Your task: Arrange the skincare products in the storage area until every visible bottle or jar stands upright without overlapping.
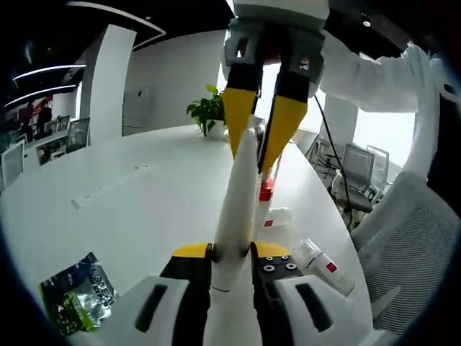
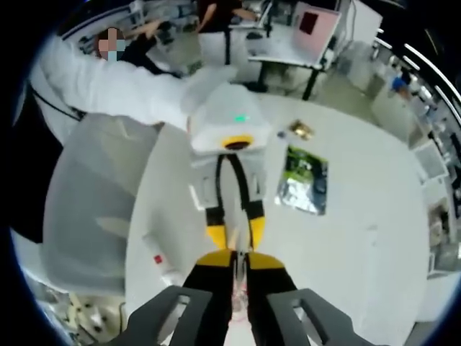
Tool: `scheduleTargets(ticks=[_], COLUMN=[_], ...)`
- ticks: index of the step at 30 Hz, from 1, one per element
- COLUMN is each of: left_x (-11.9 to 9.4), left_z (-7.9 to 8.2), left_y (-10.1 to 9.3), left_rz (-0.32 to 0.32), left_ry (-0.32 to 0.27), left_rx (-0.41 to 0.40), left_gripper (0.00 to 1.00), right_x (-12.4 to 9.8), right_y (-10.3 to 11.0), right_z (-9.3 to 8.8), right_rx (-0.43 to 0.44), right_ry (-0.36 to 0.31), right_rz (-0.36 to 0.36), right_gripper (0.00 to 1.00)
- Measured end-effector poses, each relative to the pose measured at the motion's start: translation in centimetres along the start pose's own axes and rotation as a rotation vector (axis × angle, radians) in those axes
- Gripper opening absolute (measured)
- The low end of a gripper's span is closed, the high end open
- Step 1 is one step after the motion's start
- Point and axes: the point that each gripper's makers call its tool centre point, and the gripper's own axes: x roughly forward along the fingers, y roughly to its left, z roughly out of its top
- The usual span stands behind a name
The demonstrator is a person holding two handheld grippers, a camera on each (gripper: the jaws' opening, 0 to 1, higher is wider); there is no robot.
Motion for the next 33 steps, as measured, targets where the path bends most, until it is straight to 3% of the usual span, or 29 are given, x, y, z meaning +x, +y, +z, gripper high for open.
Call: scheduleTargets(ticks=[14, 19, 33], left_x=[-0.1, -0.4, 0.0], left_z=[0.1, 1.3, 1.2], left_y=[-0.3, -0.4, -1.1], left_rz=[0.011, 0.001, -0.001], left_ry=[-0.006, -0.057, -0.049], left_rx=[-0.008, -0.031, -0.014], left_gripper=[0.16, 0.17, 0.16], right_x=[-0.3, -0.4, -0.5], right_y=[-0.3, -0.3, 0.1], right_z=[0.3, 0.4, 0.3], right_rx=[0.022, 0.015, -0.018], right_ry=[-0.019, -0.024, 0.001], right_rz=[-0.001, -0.012, -0.005], right_gripper=[0.0, 0.0, 0.0])
